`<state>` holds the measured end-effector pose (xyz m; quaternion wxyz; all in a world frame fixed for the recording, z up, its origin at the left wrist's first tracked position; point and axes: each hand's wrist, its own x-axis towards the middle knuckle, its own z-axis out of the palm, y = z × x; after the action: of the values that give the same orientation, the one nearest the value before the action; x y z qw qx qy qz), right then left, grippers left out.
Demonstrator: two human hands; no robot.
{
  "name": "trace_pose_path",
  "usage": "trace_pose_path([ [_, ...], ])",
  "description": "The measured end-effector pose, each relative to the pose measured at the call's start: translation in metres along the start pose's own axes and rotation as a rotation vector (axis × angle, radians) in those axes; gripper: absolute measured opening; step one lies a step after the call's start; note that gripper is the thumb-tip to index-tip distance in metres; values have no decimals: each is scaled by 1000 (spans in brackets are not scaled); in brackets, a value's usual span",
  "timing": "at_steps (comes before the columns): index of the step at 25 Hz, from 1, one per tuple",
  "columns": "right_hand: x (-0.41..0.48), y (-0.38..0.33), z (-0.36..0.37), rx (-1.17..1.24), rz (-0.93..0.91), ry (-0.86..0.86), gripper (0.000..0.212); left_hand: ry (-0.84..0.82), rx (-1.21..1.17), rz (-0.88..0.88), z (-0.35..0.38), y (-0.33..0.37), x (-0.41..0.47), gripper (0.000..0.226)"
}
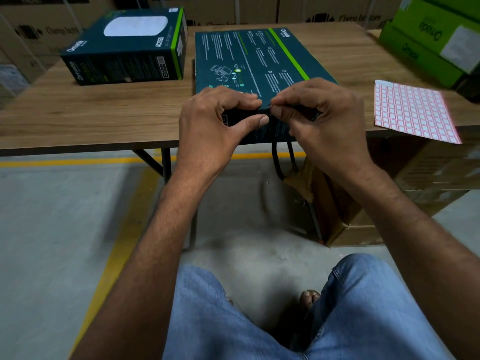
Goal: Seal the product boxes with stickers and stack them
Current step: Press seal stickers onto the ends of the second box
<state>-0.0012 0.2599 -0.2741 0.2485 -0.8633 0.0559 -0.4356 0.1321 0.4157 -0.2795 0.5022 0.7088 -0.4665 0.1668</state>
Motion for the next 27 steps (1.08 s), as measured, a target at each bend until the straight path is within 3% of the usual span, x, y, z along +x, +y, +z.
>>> trace_pose_path([
  [7,27,-11,-16,30,271,-219,11,-3,-16,-4,-1,0,-1,29],
  [11,45,-15,-25,207,432,-286,33,-26,-33,-10,-4,0,-1,29],
  [14,42,-12,-27,129,369,-339,17,-53,-58,-15,-7,-1,0,30],
  [17,21,-7,-21,136,305,-127,14,-89,-76,-15,-13,-3,0,31],
  [20,-1,1,-14,-29,-34,28,19,-91,-77,-14,-13,-1,0,32],
  [23,-8,3,-3,-220,-260,47,20,-76,-84,-20,-12,0,0,31],
  [27,1,-1,0,-259,-170,40,32,-74,-78,-21,-12,1,0,32],
])
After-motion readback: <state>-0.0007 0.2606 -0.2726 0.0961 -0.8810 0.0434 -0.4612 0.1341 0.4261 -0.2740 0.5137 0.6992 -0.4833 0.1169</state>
